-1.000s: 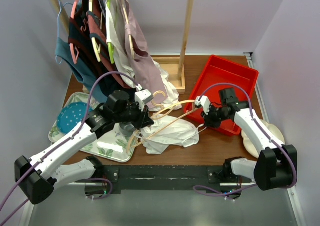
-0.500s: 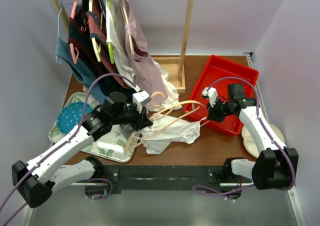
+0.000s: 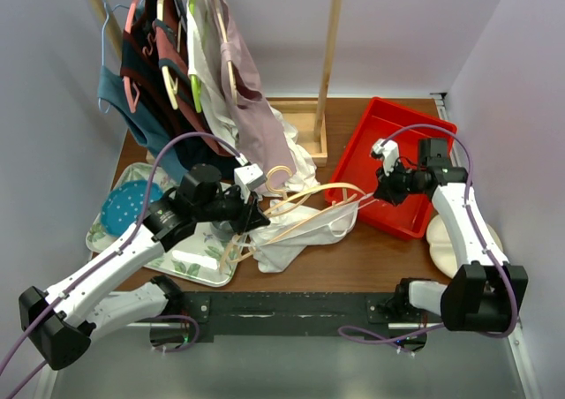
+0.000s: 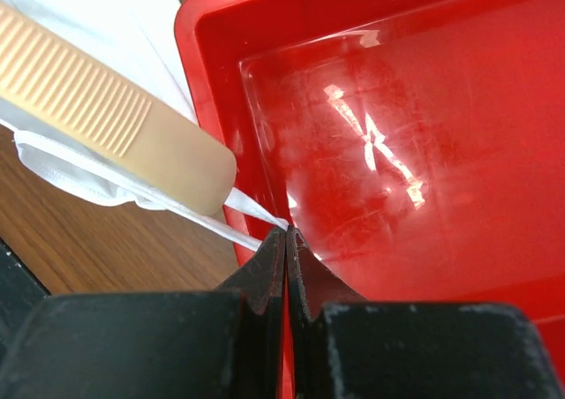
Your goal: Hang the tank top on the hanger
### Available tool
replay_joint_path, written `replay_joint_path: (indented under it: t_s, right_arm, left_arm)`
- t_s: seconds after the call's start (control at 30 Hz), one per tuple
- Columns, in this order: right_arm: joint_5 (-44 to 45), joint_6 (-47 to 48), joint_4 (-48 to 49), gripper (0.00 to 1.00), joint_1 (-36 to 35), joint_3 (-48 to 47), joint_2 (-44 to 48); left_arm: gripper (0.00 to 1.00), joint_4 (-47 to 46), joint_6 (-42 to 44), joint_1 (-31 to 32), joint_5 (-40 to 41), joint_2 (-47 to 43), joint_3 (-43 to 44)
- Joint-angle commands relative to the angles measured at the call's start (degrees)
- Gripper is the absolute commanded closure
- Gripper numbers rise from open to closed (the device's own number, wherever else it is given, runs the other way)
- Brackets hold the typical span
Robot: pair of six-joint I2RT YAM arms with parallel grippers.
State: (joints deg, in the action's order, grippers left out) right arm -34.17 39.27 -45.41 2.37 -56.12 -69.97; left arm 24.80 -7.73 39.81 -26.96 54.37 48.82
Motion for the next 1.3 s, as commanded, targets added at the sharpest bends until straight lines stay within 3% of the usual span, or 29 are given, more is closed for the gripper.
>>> replay_joint_path:
  t_s: [0.0,0.47,0.9,1.03,1.27]
  right_arm:
    - [-2.21,-1.56,0.76,1.0,0.7,-3.03,-1.3]
    - [-4.14,-1.74,-1.35,1.0,0.97,-5.84,-1.74]
    - [-6.17,0.81,-5.56,1.0,0.97,-7.95,-0.78]
    - [-9.49,2.05,-8.47,1.0,0.97,-9.36,-1.22]
    - [-20.13,-4.19,-7.68,1.0,-1.83,-15.77,-3.85]
  left_arm:
    - [1.0,-3.0,1.49,-0.35,-2.48,-1.11,-0.3]
    - [1.0,-2.39,2.54,-0.35,-2.48,0.3,0.31]
    - [1.0,0.69,5.18,-0.35,3.75,4.43,2.42]
    - [1.0,0.25,6.05,-0.26,1.66,5.57,2.77]
    - [1.0,-0.89,6.67,0.44,-4.68,7.59,4.61]
